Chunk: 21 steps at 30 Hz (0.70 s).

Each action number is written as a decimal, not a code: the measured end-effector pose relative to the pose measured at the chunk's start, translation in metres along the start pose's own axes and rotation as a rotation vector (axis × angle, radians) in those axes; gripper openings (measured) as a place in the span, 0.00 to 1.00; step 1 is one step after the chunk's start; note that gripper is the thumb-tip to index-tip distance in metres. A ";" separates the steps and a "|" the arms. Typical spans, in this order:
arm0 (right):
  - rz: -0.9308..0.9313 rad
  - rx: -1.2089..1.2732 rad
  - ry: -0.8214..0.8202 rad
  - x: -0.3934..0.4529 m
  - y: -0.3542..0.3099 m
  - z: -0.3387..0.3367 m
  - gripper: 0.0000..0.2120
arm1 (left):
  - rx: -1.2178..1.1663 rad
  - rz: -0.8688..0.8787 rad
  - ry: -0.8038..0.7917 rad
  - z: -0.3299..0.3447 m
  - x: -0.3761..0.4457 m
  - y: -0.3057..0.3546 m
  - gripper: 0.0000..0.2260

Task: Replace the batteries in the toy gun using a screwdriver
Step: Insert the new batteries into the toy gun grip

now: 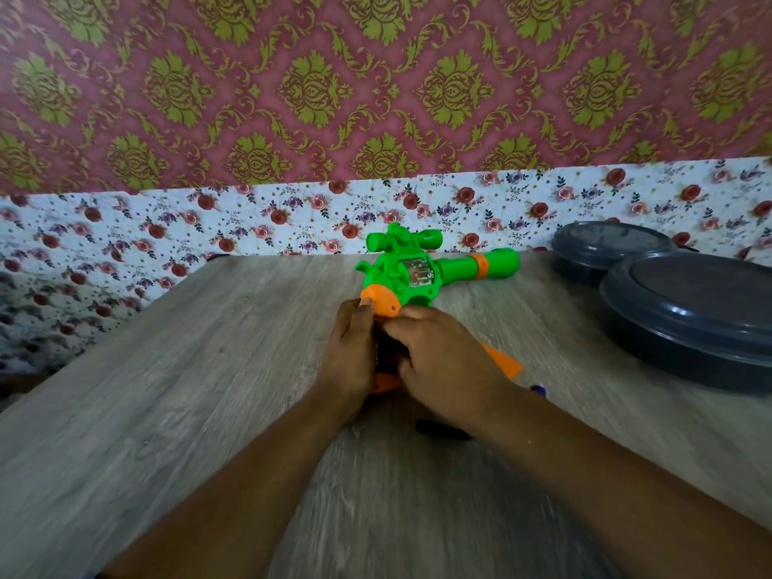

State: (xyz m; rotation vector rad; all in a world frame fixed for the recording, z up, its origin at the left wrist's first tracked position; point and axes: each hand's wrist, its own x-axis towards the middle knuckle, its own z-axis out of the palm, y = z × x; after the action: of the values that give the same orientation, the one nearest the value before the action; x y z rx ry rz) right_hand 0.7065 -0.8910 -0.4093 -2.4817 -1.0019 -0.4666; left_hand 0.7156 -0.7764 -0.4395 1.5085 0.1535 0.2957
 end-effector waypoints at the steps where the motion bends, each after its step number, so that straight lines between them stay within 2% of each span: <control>1: 0.005 -0.004 0.004 0.000 -0.001 -0.001 0.14 | 0.002 -0.006 -0.005 0.000 0.000 -0.001 0.13; 10: -0.047 -0.215 -0.047 0.001 -0.009 -0.011 0.15 | -0.045 -0.083 -0.034 0.000 -0.001 0.002 0.27; 12: 0.000 -0.251 -0.044 0.008 -0.008 -0.011 0.16 | -0.041 -0.083 -0.007 0.001 0.003 -0.004 0.34; 14: 0.070 -0.222 -0.009 0.017 -0.005 -0.011 0.14 | -0.015 -0.078 -0.016 0.001 0.008 -0.009 0.35; 16: 0.123 -0.172 0.038 0.023 -0.001 -0.008 0.11 | -0.013 -0.085 -0.013 0.002 0.007 -0.004 0.33; 19: 0.170 -0.107 0.063 0.025 0.002 -0.006 0.07 | 0.043 0.008 0.013 0.004 0.002 0.002 0.15; 21: 0.199 -0.072 0.076 0.025 0.006 -0.006 0.05 | 0.083 0.060 0.031 0.004 0.003 0.000 0.08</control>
State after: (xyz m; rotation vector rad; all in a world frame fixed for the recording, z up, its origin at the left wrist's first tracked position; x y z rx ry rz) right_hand 0.7269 -0.8833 -0.3948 -2.5731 -0.7112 -0.5360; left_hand 0.7193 -0.7796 -0.4388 1.5934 0.1467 0.3642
